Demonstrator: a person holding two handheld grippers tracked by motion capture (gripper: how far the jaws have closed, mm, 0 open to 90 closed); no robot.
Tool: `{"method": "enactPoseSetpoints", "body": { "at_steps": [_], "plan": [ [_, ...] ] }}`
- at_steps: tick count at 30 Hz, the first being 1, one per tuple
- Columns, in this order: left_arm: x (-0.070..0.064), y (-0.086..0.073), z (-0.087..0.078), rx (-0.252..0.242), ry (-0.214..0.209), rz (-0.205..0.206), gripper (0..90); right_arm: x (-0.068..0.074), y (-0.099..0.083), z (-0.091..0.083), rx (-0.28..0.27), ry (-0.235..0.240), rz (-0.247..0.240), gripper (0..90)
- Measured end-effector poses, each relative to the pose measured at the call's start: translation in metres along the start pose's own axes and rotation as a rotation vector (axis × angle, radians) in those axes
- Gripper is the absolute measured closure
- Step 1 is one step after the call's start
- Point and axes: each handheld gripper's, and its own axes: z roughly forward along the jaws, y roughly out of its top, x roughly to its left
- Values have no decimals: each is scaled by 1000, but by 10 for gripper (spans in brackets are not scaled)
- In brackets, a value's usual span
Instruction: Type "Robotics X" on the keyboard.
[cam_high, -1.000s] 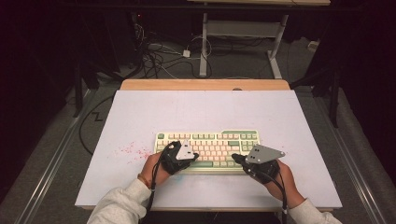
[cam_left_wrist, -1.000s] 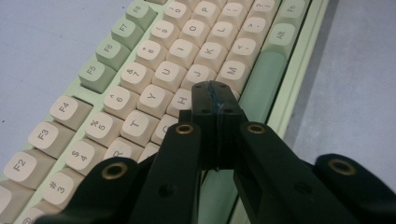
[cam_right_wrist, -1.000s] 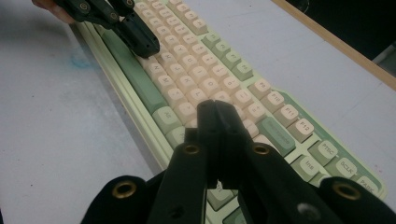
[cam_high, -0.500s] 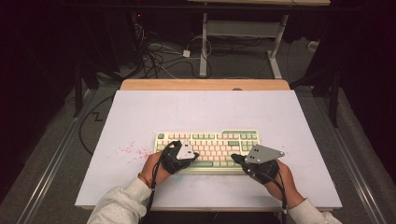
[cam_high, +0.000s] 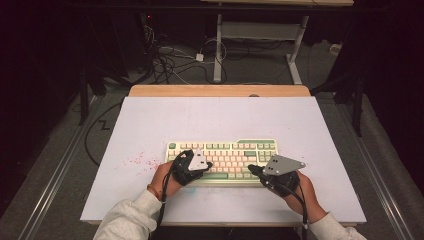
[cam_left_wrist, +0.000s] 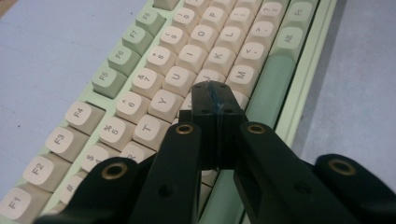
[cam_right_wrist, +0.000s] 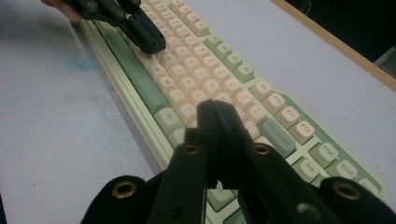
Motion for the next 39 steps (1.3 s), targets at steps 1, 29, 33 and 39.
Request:
{"method": "enactPoseSetpoints", "body": {
  "at_steps": [1,29,33,39],
  "plan": [
    [0,0,-1,-2,0,-1,878,0,0,0,0,-2,-2,900],
    [3,-20,-37,-56,28,-18,877,-7,2,4,-3,-22,-1,900],
    [5,-25,-44,-58,36,-26,877,-6,3,7,-1,-19,-6,900],
    [9,-33,-52,-73,61,-53,877,-5,6,14,4,-10,-9,900]
  ]
}}
